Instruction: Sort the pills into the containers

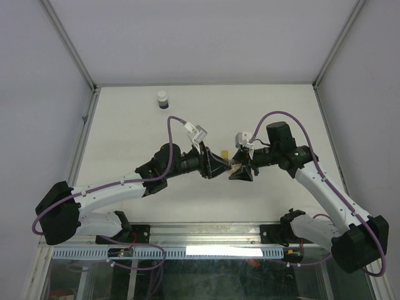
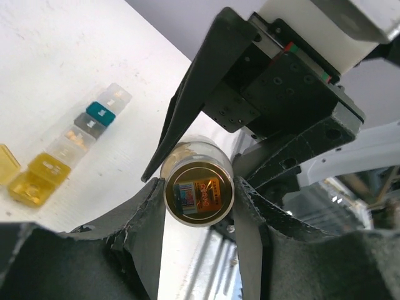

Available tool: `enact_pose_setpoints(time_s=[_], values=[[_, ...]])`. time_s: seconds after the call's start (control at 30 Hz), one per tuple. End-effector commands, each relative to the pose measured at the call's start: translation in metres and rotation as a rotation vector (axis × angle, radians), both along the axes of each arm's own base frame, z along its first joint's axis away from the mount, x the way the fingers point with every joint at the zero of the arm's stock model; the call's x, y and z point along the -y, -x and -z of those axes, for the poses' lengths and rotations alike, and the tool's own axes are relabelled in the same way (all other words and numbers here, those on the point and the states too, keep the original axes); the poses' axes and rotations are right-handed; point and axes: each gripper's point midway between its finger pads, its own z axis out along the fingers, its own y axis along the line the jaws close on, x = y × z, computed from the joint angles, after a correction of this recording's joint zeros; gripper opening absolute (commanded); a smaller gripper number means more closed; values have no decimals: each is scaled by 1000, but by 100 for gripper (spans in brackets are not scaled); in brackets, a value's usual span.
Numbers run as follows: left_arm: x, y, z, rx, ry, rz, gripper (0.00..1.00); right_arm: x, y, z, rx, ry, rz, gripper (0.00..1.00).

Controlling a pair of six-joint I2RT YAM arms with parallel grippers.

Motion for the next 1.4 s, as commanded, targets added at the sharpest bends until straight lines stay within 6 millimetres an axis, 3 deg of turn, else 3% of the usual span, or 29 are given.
enact_pose_setpoints(time_s=[0.0,0.07,0.13,0.17,0.27,0.33,0.37,0.47,0.63,0.8,1.13,1.37], values=[[8,32,-7,431,-87,292,10,-5,-6,-18,63,-43,-9,0],[6,42,9,624,-148,422,11,-5,-6,-18,62,-43,-9,0],[4,37,11,733,-180,445,14,-5,-6,-19,67,-44,-7,0],[3,30,6,747,-178,432,22,-4,-6,-19,69,-42,-6,0],[-1,11,-18,717,-133,331,69,-4,-7,-19,73,-40,-2,0],[-8,6,-30,714,-92,254,94,-4,-7,-19,72,-39,-2,0],[-13,6,-38,718,-58,215,99,-4,-7,-18,72,-38,-2,0],[-31,-4,-47,601,10,58,99,-4,-6,-19,74,-40,-3,0],[-50,-16,-37,321,56,-91,99,-5,-6,-18,71,-41,-8,0],[-39,-10,-30,194,33,-75,90,-4,-6,-18,72,-40,-6,0],[-15,-13,-26,151,-49,-79,78,-5,-7,-16,68,-35,-4,0],[-6,-10,-27,146,-51,-39,63,-4,-7,-16,68,-35,-3,0]])
